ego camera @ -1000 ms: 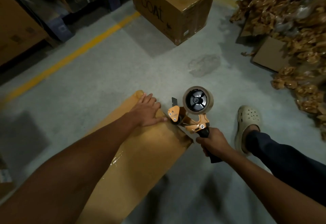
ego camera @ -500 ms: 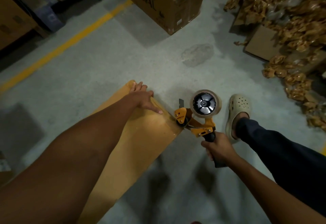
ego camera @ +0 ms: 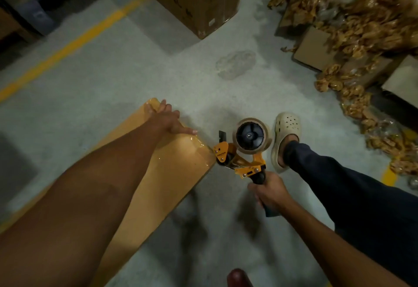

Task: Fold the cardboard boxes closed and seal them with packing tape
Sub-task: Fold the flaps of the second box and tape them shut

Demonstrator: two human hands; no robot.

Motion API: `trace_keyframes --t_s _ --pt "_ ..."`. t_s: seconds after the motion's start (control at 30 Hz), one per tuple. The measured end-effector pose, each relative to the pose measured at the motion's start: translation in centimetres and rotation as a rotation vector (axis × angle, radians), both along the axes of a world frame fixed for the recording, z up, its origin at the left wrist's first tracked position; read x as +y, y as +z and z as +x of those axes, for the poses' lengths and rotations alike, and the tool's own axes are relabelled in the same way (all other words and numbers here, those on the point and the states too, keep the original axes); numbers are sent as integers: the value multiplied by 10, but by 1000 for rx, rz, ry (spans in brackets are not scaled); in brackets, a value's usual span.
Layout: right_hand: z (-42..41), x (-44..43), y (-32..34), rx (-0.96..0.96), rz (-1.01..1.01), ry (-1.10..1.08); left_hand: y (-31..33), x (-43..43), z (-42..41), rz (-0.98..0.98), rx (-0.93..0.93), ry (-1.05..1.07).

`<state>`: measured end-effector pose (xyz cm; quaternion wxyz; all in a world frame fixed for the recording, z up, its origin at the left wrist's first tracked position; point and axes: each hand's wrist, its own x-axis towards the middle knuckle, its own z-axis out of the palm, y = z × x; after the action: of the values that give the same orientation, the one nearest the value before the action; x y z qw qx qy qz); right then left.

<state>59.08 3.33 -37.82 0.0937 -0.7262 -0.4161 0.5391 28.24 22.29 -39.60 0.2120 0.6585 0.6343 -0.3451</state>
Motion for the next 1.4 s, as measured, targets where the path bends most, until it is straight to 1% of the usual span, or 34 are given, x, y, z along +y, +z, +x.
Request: trace_keyframes --t_s 0.07,0.1,0.13,0.2,0.27,0.3,0.4,0.43,0.57,0.8,0.93,1.4 --pt "1 -5 0 31 -27 -32 1 -4 7 14 0 -10" --pt "1 -7 0 47 -43 -49 1 -7 13 27 -34 -30" --pt "2 -8 0 59 -59 -68 0 -11 23 54 -94 -73" --pt "4 -7 -1 81 -93 -97 -3 -32 51 140 -295 -163" --pt "6 -6 -1 111 -118 -127 -10 -67 80 203 -506 -157" --pt "7 -5 0 119 -126 -130 -14 -84 89 230 -540 -139" --pt "7 -5 -1 143 -155 -143 -28 -105 96 336 -456 -185" --pt "8 -5 -2 157 -165 -154 -31 -105 94 344 -447 -188" --pt "8 -3 0 206 -185 -172 -33 -101 90 323 -457 -200" --pt "1 -6 -6 236 -230 -225 -36 -99 93 335 -465 -132" --pt "3 -5 -14 194 -224 -221 -38 -100 94 319 -436 -134" --pt "12 3 -7 -78 -95 43 -42 -98 95 358 -428 -120"
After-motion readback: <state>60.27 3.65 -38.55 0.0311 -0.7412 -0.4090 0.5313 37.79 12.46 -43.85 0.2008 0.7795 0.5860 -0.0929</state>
